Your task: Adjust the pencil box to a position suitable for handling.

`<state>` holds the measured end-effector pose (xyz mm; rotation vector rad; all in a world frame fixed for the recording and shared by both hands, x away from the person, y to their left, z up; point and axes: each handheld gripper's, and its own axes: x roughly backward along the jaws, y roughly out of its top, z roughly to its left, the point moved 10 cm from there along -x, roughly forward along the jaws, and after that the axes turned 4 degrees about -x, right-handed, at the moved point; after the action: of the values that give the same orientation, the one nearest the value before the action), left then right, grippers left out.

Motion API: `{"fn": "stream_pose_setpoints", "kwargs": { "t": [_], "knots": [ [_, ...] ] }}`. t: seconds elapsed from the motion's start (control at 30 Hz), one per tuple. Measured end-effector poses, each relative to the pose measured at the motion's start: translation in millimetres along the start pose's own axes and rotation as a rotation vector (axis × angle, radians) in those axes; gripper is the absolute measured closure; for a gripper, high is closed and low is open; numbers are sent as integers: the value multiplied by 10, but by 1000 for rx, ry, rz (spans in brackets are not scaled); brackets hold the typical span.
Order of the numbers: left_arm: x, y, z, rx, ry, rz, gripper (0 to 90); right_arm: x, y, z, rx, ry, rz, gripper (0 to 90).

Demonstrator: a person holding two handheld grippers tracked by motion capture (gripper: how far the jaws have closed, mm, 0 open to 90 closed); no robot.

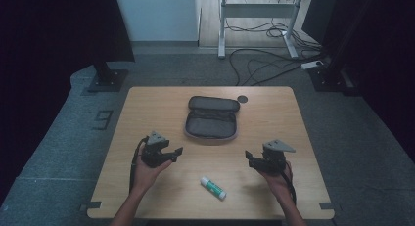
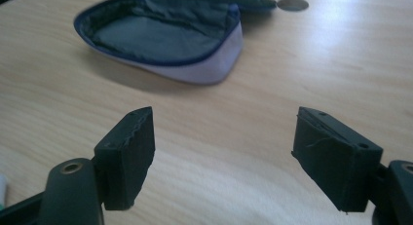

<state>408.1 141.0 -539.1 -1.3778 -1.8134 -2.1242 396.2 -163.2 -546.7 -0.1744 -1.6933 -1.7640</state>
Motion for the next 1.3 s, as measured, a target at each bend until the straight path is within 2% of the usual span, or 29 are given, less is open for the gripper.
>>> {"fn": "stream_pose_setpoints", "kwargs": {
  "t": [0.03, 0.1, 0.17, 0.27, 0.3, 0.53, 0.57, 0.8, 0.9, 1.0, 1.13, 1.17, 1.3],
  "knots": [
    [-18, 41, 26, 17, -9, -14, 349, -7, 89, 33, -1, 9, -17, 246],
    [-54, 52, 49, 29, -11, -15, 351, -9, 122, 48, -3, 14, -23, 247],
    [-109, 50, 70, 33, -10, -3, 353, -47, 247, 90, 6, 16, -41, 249],
    [-191, 66, 100, 33, -1, 8, 354, -103, 296, 96, -2, 22, -41, 255],
    [-232, 88, 106, 34, 3, 6, 355, -174, 323, 87, -14, 26, -37, 267],
    [-352, 166, 132, 37, 5, 4, 358, -377, 344, 92, -34, 27, -27, 285],
    [-368, 184, 152, 42, 10, -1, 362, -448, 351, 103, -31, 24, -18, 288],
    [-446, 281, 271, 68, 1, 6, 363, -601, 374, 139, -27, 19, -9, 306],
    [-478, 344, 316, 71, 3, 7, 362, -688, 373, 136, -30, 11, 16, 301],
    [-513, 396, 332, 79, 0, 2, 363, -742, 401, 127, -36, 5, 21, 305],
    [-585, 460, 340, 63, 11, -2, 365, -809, 442, 90, -56, -7, 19, 314],
    [-629, 473, 352, 69, 7, 7, 366, -839, 446, 88, -69, 1, 34, 312],
    [-713, 492, 374, 76, 15, 22, 368, -875, 479, 96, -71, -1, 34, 322]
  ]
}}
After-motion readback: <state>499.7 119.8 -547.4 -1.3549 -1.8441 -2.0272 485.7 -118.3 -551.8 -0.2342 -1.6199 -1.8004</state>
